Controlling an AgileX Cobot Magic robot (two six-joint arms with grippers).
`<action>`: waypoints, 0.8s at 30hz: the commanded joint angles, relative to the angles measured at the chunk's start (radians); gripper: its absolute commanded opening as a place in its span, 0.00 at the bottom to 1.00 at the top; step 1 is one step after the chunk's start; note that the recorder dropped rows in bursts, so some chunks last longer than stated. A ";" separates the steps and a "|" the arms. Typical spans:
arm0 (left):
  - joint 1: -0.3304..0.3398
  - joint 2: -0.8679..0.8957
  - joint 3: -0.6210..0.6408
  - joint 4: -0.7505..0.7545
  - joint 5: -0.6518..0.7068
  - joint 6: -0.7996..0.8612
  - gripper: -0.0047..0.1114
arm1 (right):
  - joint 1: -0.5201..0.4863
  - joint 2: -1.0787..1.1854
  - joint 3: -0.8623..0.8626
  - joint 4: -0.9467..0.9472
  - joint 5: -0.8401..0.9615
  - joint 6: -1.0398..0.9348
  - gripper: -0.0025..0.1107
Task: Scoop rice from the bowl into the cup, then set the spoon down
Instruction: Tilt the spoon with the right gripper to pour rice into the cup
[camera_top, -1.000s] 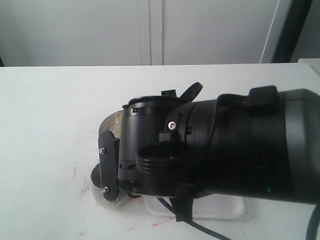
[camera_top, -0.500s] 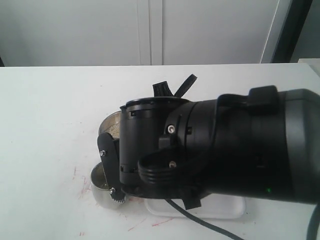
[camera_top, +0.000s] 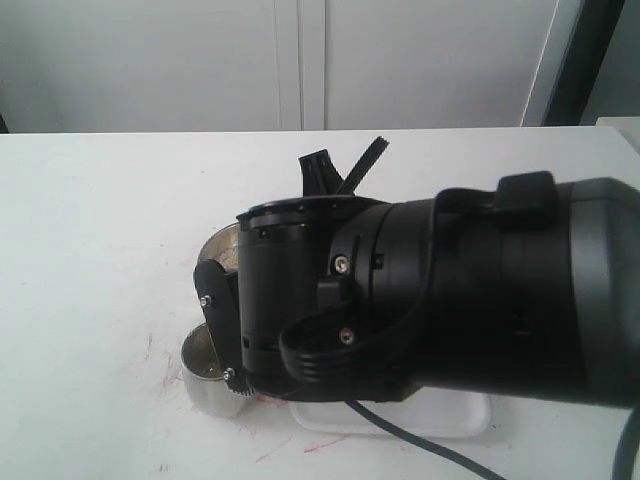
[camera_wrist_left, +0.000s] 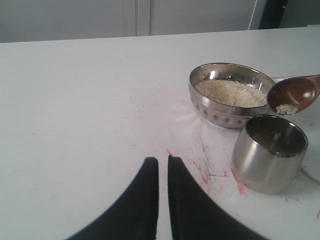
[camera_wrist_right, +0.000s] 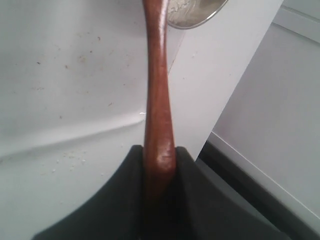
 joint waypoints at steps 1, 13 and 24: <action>-0.001 0.001 -0.006 -0.010 -0.004 -0.002 0.16 | 0.000 0.000 0.005 -0.027 -0.017 -0.016 0.02; -0.001 0.001 -0.006 -0.010 -0.004 -0.002 0.16 | 0.002 0.000 0.005 -0.037 -0.028 -0.083 0.02; -0.001 0.001 -0.006 -0.010 -0.004 -0.002 0.16 | 0.002 0.000 0.005 -0.095 -0.027 -0.144 0.02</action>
